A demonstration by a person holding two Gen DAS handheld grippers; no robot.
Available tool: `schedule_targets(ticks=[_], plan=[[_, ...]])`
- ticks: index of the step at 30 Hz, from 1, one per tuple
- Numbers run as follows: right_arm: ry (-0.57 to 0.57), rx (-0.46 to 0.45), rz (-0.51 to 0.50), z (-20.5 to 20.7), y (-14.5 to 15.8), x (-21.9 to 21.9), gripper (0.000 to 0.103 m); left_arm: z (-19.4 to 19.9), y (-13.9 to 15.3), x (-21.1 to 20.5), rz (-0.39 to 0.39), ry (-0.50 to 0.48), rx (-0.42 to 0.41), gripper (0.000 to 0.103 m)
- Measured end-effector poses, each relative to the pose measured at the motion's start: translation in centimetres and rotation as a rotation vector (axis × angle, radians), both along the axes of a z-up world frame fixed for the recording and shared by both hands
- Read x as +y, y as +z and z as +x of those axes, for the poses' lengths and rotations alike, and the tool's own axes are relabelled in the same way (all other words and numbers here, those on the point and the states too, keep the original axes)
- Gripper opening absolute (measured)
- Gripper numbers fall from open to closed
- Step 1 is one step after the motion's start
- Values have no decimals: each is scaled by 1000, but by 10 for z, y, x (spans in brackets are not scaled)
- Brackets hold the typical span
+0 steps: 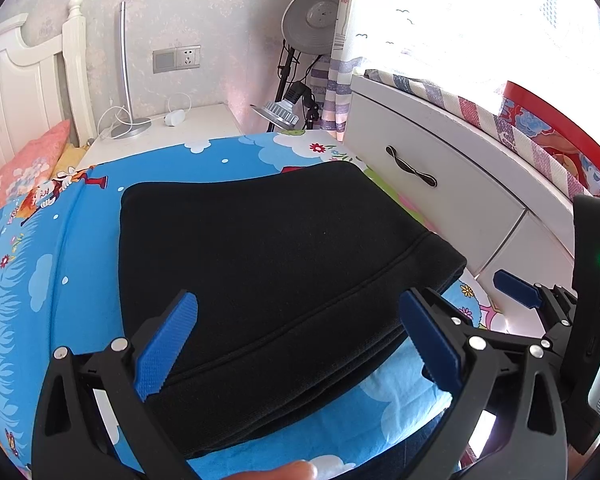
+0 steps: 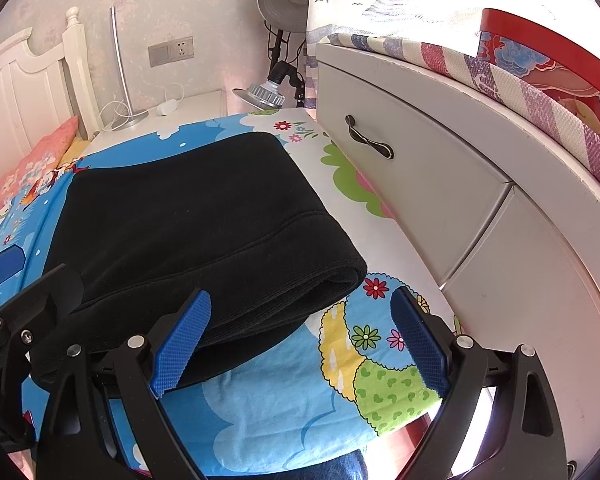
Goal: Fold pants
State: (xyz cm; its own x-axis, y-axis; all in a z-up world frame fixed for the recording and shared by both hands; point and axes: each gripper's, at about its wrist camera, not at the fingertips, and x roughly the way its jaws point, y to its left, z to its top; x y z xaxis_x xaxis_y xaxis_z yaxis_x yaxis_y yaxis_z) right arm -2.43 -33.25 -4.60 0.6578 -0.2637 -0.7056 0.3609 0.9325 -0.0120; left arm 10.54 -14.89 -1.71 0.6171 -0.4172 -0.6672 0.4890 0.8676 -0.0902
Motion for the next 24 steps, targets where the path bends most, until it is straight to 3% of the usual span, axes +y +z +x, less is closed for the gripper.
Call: schedule_targets(ticks=[24], plan=[[-1, 3, 14, 0, -2, -3, 88, 0, 0, -1, -1, -1, 2, 101]])
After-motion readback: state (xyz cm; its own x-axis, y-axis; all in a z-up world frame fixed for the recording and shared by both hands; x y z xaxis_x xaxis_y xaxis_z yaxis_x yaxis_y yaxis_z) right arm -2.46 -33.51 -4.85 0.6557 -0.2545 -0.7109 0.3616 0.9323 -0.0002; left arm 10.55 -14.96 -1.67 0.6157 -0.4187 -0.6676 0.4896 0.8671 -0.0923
